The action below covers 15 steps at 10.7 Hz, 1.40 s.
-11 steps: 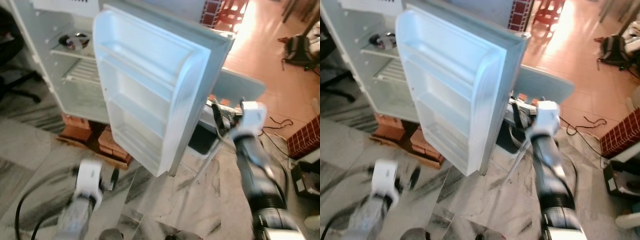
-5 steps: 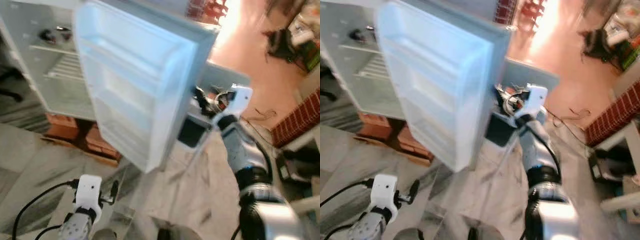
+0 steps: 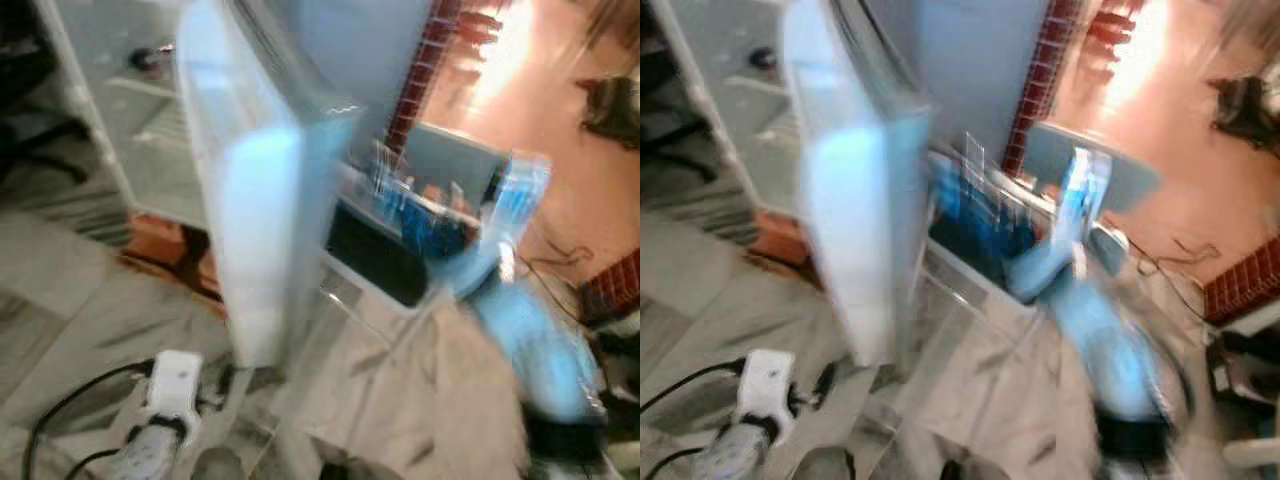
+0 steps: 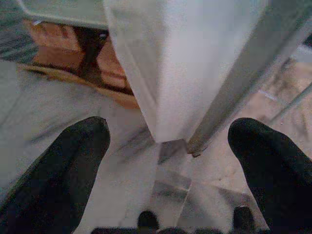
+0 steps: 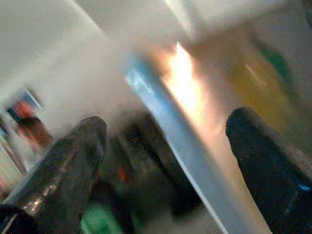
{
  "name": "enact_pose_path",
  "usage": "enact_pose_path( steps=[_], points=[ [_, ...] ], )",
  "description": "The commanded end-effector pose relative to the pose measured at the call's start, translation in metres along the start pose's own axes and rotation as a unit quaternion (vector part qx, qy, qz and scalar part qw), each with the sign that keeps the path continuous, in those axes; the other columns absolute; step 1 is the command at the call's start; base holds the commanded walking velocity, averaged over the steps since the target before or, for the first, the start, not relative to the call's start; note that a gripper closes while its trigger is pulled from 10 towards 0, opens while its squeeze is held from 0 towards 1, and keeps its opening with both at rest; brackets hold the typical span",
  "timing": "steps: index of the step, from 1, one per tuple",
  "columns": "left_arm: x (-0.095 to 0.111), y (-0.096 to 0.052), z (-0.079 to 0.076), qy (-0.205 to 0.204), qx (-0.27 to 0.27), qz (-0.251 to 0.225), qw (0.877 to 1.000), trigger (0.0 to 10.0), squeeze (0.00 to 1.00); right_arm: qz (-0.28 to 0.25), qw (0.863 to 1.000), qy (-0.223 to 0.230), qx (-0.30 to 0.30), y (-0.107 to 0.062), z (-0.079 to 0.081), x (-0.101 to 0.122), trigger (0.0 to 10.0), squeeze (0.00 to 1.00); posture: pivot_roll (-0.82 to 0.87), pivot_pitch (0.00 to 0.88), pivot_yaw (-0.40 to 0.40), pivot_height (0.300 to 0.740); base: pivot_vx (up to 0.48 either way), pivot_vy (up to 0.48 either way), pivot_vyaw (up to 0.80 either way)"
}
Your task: Restocking fridge
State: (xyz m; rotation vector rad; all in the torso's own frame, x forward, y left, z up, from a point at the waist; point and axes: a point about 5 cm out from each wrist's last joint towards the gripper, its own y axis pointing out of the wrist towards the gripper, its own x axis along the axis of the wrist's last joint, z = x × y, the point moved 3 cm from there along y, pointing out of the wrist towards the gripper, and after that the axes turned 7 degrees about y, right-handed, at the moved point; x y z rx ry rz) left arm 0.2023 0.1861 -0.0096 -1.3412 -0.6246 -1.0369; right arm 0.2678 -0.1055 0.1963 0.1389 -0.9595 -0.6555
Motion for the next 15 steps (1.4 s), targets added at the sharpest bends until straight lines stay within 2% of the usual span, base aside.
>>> enact_pose_path(
  steps=[1, 2, 3, 4, 5, 6, 7, 8, 10, 12, 15],
  points=[
    [-0.002, 0.001, -0.003, 0.000, -0.007, 0.000, 1.000, 10.0, 0.00, 0.049, 0.999, -0.018, 0.005, -0.006, 0.001, -0.012, 10.0, 0.00, 0.18, 0.092, -0.083, 0.740, 0.000, 0.000, 0.00],
    [-0.003, 0.002, -0.001, 0.003, -0.005, 0.001, 1.000, 10.0, 0.00, 0.123, 0.991, -0.036, -0.034, -0.026, -0.012, -0.037, 10.0, 0.00, 0.18, 0.088, -0.083, 0.740, 0.000, 0.000, 0.00],
    [0.000, 0.003, 0.003, 0.019, 0.005, -0.008, 1.000, 10.0, 0.00, 0.156, 0.982, -0.063, -0.084, -0.037, -0.029, -0.049, 10.0, 0.00, 0.18, 0.087, -0.084, 0.740, 0.000, 0.000, 0.00],
    [0.008, 0.009, 0.007, 0.045, 0.016, -0.031, 0.998, 10.0, 0.00, 0.145, 0.956, -0.139, -0.217, -0.048, -0.067, -0.053, 10.0, 0.00, 0.19, 0.082, -0.090, 0.740, 0.000, 0.000, 0.00],
    [0.021, 0.018, 0.015, 0.049, 0.032, -0.053, 0.997, 10.0, 0.00, 0.081, 0.932, -0.165, -0.313, -0.058, -0.087, -0.044, 10.0, 0.00, 0.19, 0.079, -0.093, 0.740, 0.000, 0.000, 0.00],
    [0.030, 0.021, 0.020, 0.052, 0.038, -0.063, 0.996, 10.0, 0.00, 0.063, 0.906, -0.197, -0.370, -0.066, -0.097, -0.041, 10.0, 0.00, 0.19, 0.065, -0.086, 0.740, 0.000, 0.000, 0.00],
    [0.042, 0.021, 0.026, 0.050, 0.053, -0.075, 0.994, 10.0, 0.00, 0.044, 0.870, -0.249, -0.423, -0.074, -0.104, -0.037, 10.0, 0.00, 0.19, 0.063, -0.083, 0.740, 0.000, 0.000, 0.00],
    [0.047, 0.021, 0.025, 0.051, 0.052, -0.085, 0.994, 10.0, 0.00, 0.021, 0.849, -0.253, -0.463, -0.084, -0.108, -0.037, 10.0, 0.00, 0.17, 0.059, -0.087, 0.740, 0.000, 0.360, 0.00],
    [0.052, 0.024, 0.026, 0.041, 0.063, -0.088, 0.993, 10.0, 0.00, 0.016, 0.835, -0.273, -0.477, -0.089, -0.111, -0.043, 10.0, 0.00, 0.16, 0.058, -0.089, 0.740, 0.000, 0.480, 0.00],
    [0.057, 0.024, 0.028, 0.039, 0.068, -0.090, 0.993, 10.0, 0.00, 0.007, 0.824, -0.282, -0.492, -0.095, -0.113, -0.040, 10.0, 0.00, 0.16, 0.055, -0.092, 0.740, 0.000, 0.480, 0.00],
    [0.080, 0.025, 0.028, 0.070, 0.076, -0.139, 0.985, 10.0, 0.00, -0.005, 0.813, -0.277, -0.513, -0.101, -0.118, -0.040, 10.0, 0.00, 0.15, 0.053, -0.092, 0.740, 0.000, 0.480, 0.00]
  ],
)
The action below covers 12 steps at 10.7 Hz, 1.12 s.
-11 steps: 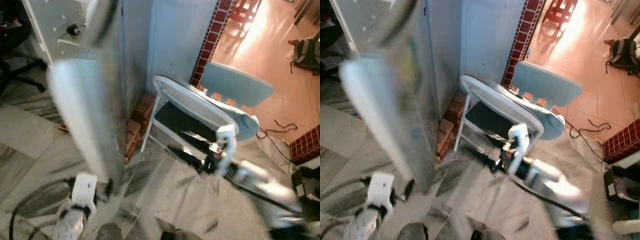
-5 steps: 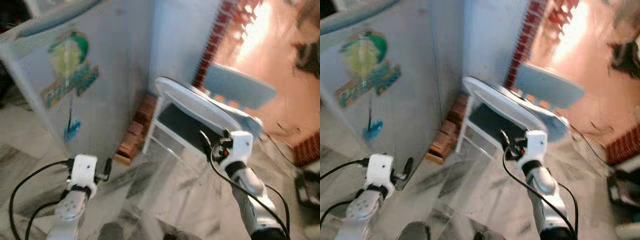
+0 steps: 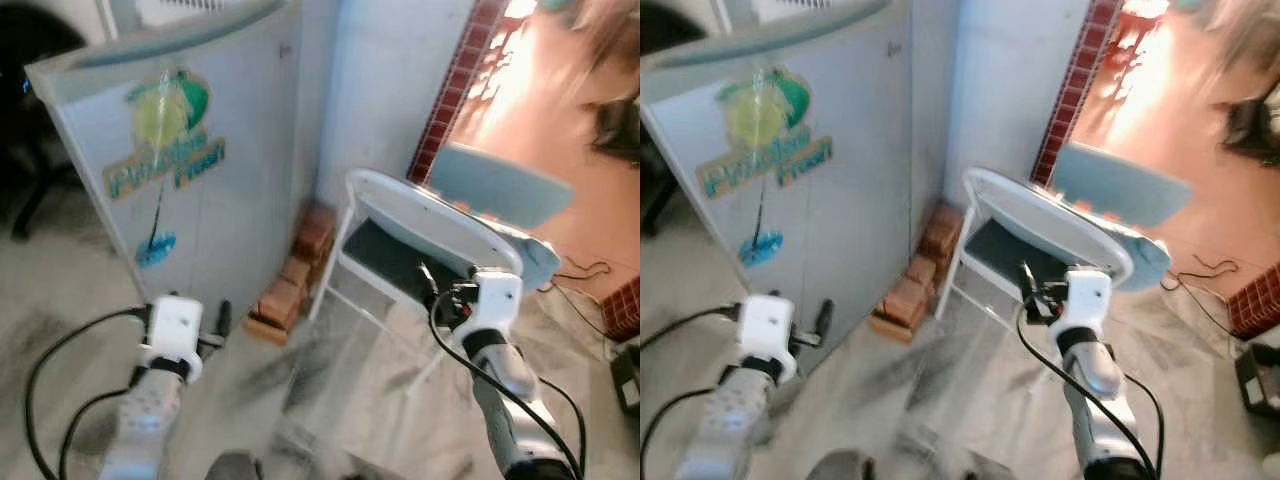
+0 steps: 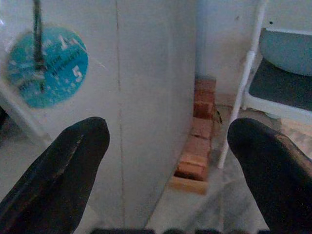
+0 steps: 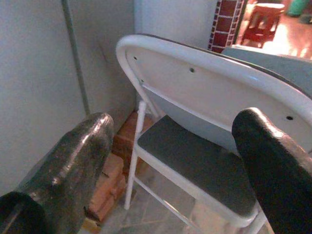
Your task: Restocking fridge
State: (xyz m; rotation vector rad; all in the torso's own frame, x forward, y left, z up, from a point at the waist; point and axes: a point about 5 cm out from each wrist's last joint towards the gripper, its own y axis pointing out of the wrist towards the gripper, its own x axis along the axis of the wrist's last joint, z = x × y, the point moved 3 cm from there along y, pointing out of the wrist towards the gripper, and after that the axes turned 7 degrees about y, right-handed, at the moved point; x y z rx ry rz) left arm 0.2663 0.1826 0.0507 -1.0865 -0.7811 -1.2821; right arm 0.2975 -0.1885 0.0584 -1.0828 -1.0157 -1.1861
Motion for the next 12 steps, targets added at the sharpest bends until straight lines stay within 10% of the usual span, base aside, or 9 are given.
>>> enact_pose_path(
  steps=[1, 12],
  points=[
    [0.005, 0.000, 0.009, 0.019, 0.014, -0.012, 1.000, 10.0, 0.00, -0.002, 1.000, 0.002, 0.003, 0.002, 0.005, -0.001, 10.0, 0.00, 0.15, 0.052, -0.089, 0.740, 0.000, 0.480, 0.00],
    [0.019, 0.012, 0.010, 0.020, 0.000, -0.047, 0.999, 10.0, 0.00, -0.004, 1.000, 0.000, -0.028, 0.002, -0.006, -0.004, 10.0, 0.00, 0.12, 0.057, -0.065, 0.740, 0.000, 0.480, -0.26]
  ],
)
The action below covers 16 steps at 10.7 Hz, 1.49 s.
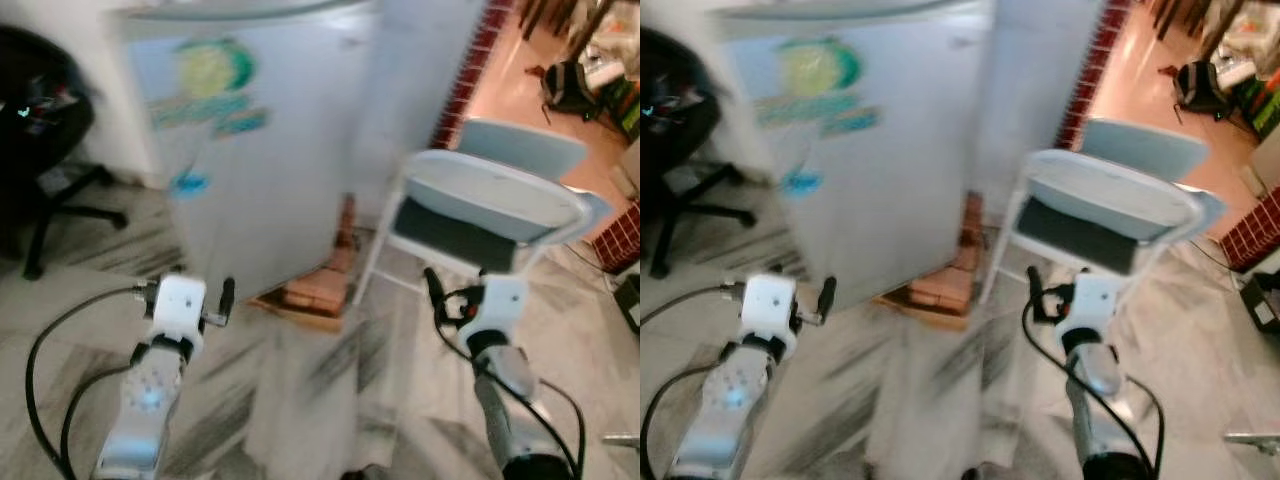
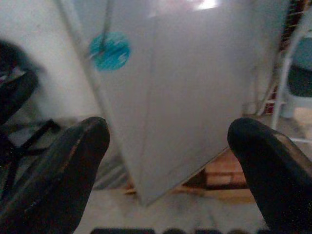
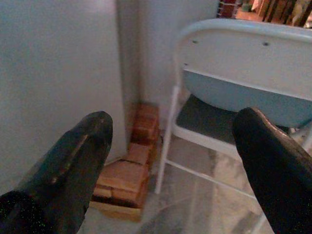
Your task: Restocking fridge
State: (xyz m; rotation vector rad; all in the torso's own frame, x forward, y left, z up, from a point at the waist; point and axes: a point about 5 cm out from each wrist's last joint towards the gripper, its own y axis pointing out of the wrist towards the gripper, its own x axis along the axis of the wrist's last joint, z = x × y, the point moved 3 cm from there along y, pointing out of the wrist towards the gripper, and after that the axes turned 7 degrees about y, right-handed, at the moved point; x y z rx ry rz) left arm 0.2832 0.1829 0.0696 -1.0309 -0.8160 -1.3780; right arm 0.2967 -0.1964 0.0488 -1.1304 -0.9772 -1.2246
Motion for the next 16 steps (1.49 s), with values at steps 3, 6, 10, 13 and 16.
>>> enact_pose_path(
  steps=[3, 6, 10, 13, 16],
  points=[
    [-0.0036, 0.0004, 0.0000, -0.001, -0.016, 0.002, 1.000, 10.0, 0.00, -0.003, 1.000, -0.002, 0.002, 0.0003, 0.0028, 0.0013, 10.0, 0.00, 0.12, 0.045, -0.065, 0.740, 0.000, 0.480, -0.60],
    [-0.0037, 0.0030, -0.0031, -0.004, -0.017, 0.000, 1.000, 10.0, 0.00, -0.003, 1.000, -0.001, 0.000, 0.0004, 0.0032, 0.0003, 10.0, 0.00, 0.12, 0.036, -0.069, 0.740, 0.000, 0.480, -0.66],
    [-0.0065, 0.0039, -0.0033, -0.007, -0.016, 0.003, 1.000, 10.0, 0.00, -0.002, 1.000, 0.002, -0.001, -0.0017, 0.0037, -0.0023, 10.0, 0.00, 0.12, 0.038, -0.068, 0.740, 0.000, 0.480, -0.32],
    [-0.0075, 0.0056, -0.0042, -0.011, -0.018, 0.002, 1.000, 10.0, 0.00, 0.002, 1.000, -0.001, -0.001, -0.0027, 0.0023, -0.0047, 10.0, 0.00, 0.12, 0.034, -0.070, 0.740, 0.000, 0.480, 0.00],
    [-0.0070, 0.0080, -0.0032, -0.010, -0.016, 0.000, 1.000, 10.0, 0.00, 0.001, 1.000, -0.005, -0.003, -0.0018, 0.0004, -0.0036, 10.0, 0.00, 0.12, 0.029, -0.070, 0.740, 0.000, 0.480, 0.00]
  ],
)
